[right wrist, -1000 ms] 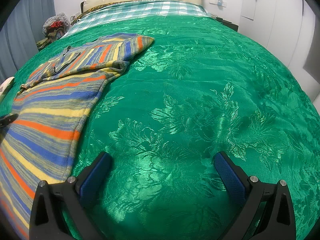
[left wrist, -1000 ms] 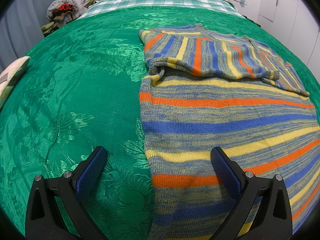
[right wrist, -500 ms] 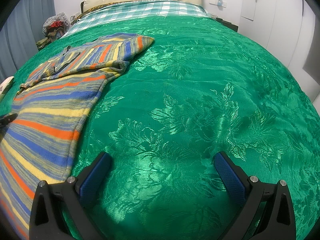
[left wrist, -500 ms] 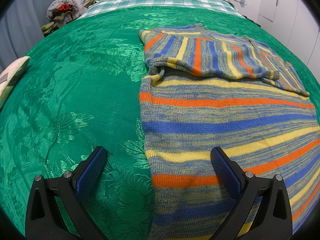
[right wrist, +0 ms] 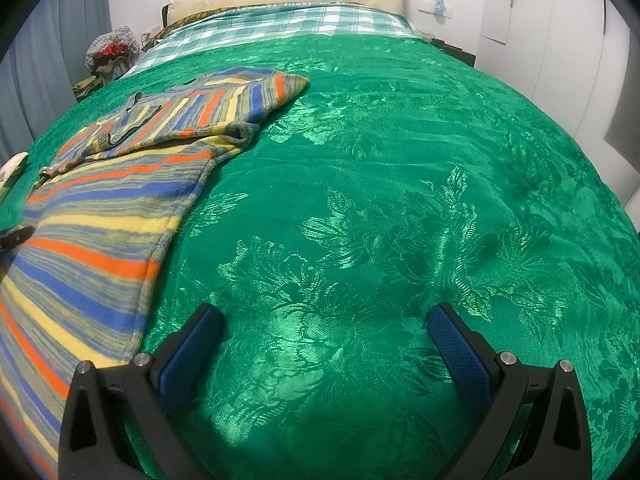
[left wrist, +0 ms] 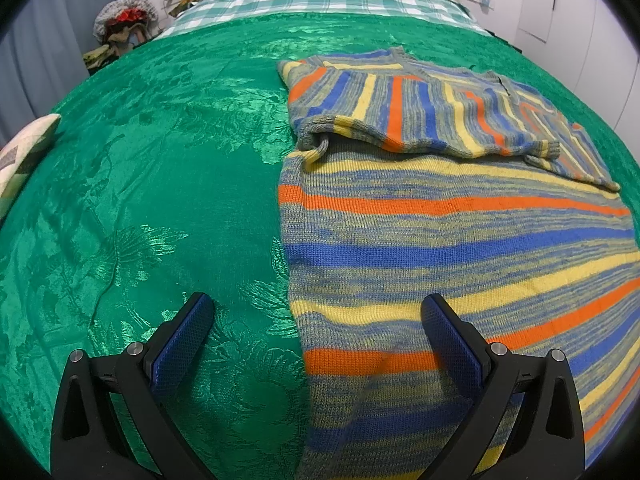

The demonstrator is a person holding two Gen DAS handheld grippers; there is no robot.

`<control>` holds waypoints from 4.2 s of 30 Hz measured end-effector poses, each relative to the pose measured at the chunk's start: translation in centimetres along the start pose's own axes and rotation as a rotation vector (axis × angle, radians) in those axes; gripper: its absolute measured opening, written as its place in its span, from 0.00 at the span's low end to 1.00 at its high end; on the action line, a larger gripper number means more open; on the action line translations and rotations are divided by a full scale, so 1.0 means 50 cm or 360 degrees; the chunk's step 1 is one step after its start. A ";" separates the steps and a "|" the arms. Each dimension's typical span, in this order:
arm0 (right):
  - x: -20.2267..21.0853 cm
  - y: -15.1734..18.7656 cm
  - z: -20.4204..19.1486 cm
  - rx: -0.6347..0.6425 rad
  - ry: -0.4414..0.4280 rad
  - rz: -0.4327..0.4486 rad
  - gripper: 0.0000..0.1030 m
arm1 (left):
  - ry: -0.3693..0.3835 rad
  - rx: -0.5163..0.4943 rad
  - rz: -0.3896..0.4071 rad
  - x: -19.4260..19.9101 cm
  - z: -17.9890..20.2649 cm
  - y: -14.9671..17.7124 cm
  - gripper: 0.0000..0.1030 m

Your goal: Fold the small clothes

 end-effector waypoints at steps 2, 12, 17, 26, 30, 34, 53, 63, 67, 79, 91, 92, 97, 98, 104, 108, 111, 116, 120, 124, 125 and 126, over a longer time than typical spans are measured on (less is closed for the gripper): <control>-0.001 0.000 0.001 0.0005 0.0005 0.0000 1.00 | -0.0004 0.0000 0.0007 0.000 0.001 -0.001 1.00; -0.002 -0.002 0.002 0.0006 0.0000 0.0002 1.00 | 0.0016 0.0026 0.0024 -0.001 0.000 0.002 1.00; -0.003 -0.002 0.003 0.0006 -0.0004 0.0004 1.00 | 0.0007 0.0026 0.0015 -0.001 0.003 0.001 1.00; -0.004 -0.002 0.003 0.0008 -0.0003 0.0006 1.00 | 0.0014 0.0038 0.0007 -0.005 0.000 0.000 1.00; -0.004 -0.001 0.003 0.0007 -0.0004 0.0007 1.00 | 0.0018 0.0036 0.0012 -0.005 -0.002 0.002 1.00; -0.005 -0.001 0.003 0.0007 -0.0004 0.0007 1.00 | 0.0042 0.0045 0.0004 -0.011 -0.006 0.001 1.00; 0.089 0.000 0.002 0.0089 -0.0212 -0.0501 0.99 | 0.0280 0.0126 -0.0092 0.224 -0.087 0.125 0.94; 0.196 0.162 -0.035 -0.0294 -0.0743 -0.1139 0.94 | 0.0523 -0.0156 -0.0519 0.221 0.061 0.220 0.76; 0.162 0.181 -0.061 -0.0346 -0.0715 -0.1128 0.86 | 0.0482 -0.0226 -0.0577 0.220 0.081 0.220 0.57; 0.209 0.107 -0.063 -0.0599 -0.0942 -0.1028 0.05 | 0.0992 0.0131 -0.0580 0.265 0.020 0.146 0.04; -0.063 -0.323 -0.080 -0.0924 -0.0955 -0.0611 0.05 | 0.0907 0.0408 -0.0232 0.026 -0.107 -0.310 0.04; -0.098 -0.358 -0.085 -0.0940 -0.0937 -0.0602 0.05 | 0.0870 0.0414 -0.0197 -0.002 -0.112 -0.339 0.05; -0.259 -0.496 -0.090 -0.0980 -0.0815 -0.0493 0.37 | 0.0631 0.0500 -0.0358 -0.170 -0.157 -0.424 0.42; -0.277 -0.510 -0.070 -0.1049 -0.0788 -0.0430 0.47 | 0.0605 0.0577 -0.0334 -0.183 -0.179 -0.429 0.42; -0.201 -0.491 -0.076 -0.0703 -0.0723 -0.0218 0.49 | 0.0679 0.0698 -0.0016 -0.117 -0.239 -0.387 0.53; -0.072 -0.370 -0.176 -0.0012 -0.0674 -0.0137 0.49 | 0.0815 0.0187 0.0069 -0.020 -0.091 -0.267 0.59; -0.058 -0.227 -0.253 0.0392 -0.0824 -0.0320 0.46 | 0.0731 -0.0130 -0.0118 -0.032 -0.002 -0.138 0.55; -0.068 -0.133 -0.164 0.0207 -0.0637 -0.0374 0.36 | 0.0648 0.0000 -0.0100 0.011 -0.059 -0.046 0.44; -0.004 -0.115 -0.141 0.0190 -0.0467 -0.0347 0.41 | 0.0427 0.0104 -0.0009 0.091 -0.079 -0.033 0.75; 0.053 -0.086 -0.107 -0.0026 -0.0439 -0.0135 0.72 | 0.0192 0.0296 0.0172 0.125 -0.085 -0.031 0.93; 0.056 -0.069 -0.098 -0.0099 -0.0395 -0.0089 0.78 | 0.0131 0.0347 0.0191 0.122 -0.097 -0.028 0.94; 0.053 -0.049 -0.081 -0.0155 -0.0339 -0.0062 0.85 | 0.0080 0.0369 0.0200 0.116 -0.111 -0.019 0.95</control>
Point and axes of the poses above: each gripper's, at about its wrist camera, not at the fingertips, and x roughly against the way its jaws point, z to its right, y to its underside, the point moved 4 cm from there along -x, roughly the way its jaws point, and after that the axes turned 12 degrees about -x, right-handed, at the moved point
